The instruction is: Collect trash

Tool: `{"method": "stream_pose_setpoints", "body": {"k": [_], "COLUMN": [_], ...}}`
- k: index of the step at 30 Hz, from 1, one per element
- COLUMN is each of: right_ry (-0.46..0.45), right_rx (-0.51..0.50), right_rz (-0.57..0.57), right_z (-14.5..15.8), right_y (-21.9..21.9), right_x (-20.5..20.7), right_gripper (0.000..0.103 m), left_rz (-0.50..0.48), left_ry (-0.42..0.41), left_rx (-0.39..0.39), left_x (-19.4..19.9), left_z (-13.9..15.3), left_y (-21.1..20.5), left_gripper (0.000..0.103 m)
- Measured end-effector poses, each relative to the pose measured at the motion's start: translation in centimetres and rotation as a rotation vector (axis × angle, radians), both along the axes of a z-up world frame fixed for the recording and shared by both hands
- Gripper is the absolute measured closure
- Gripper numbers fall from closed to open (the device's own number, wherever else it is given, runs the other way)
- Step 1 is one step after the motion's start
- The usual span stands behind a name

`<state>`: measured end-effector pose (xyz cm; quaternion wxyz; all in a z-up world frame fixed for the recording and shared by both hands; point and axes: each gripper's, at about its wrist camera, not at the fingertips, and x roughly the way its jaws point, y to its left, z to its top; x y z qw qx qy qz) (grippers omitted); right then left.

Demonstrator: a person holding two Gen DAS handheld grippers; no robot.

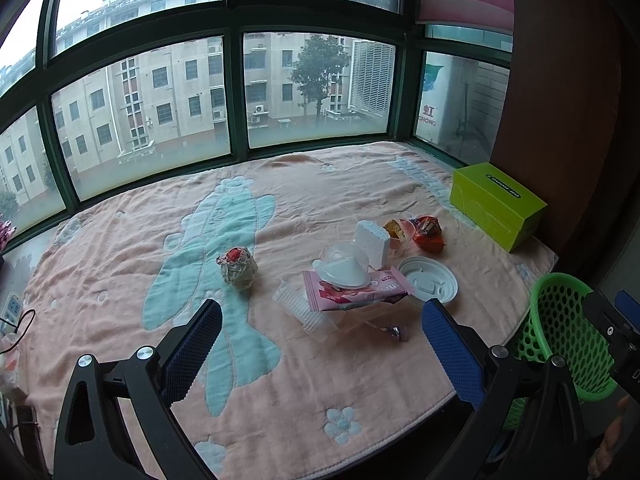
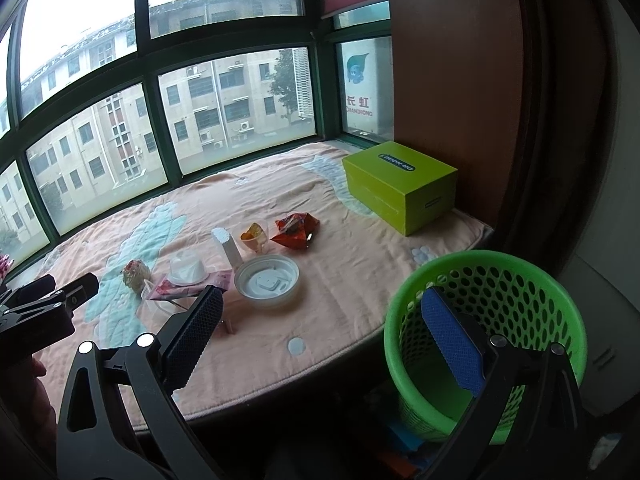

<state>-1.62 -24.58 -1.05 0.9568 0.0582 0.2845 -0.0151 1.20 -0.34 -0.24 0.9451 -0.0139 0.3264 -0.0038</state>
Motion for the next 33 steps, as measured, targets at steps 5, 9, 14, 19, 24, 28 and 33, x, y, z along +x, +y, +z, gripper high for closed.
{"method": "stream_pose_setpoints", "body": {"k": [5,9,14,19,24,28,33], "right_ry": [0.012,0.027,0.039,0.067,0.084,0.107,0.125], "right_rx": [-0.001,0.001,-0.003,0.005,0.011,0.036,0.047], "right_rz": [0.017,0.037,0.061,0.103,0.162,0.222,0.302], "right_z": [-0.3,-0.5,-0.8,-1.5,-2.2,-2.7,-3.2], "right_y": [0.4,0.8,1.6,2.6,4.1,5.3,7.5], "right_x": [0.9,1.9,3.2,4.9,6.5,8.0,10.3], "right_gripper": [0.005,0.005,0.005,0.005,0.005,0.005,0.005], "left_rz": [0.012,0.034,0.069,0.115,0.157,0.196,0.232], "left_ry": [0.008,0.015,0.028,0.039,0.050,0.064,0.084], "left_rx": [0.004,0.006,0.007,0.006,0.009,0.000,-0.008], "left_x": [0.8,1.5,2.5,3.6,4.5,5.1,5.6], "left_z": [-0.1,-0.1,-0.2,-0.2,-0.4,-0.7,-1.3], "left_y": [0.6,1.3,2.7,4.7,6.5,8.2,10.0], "left_gripper": [0.006,0.006,0.006,0.006,0.006,0.006,0.006]}}
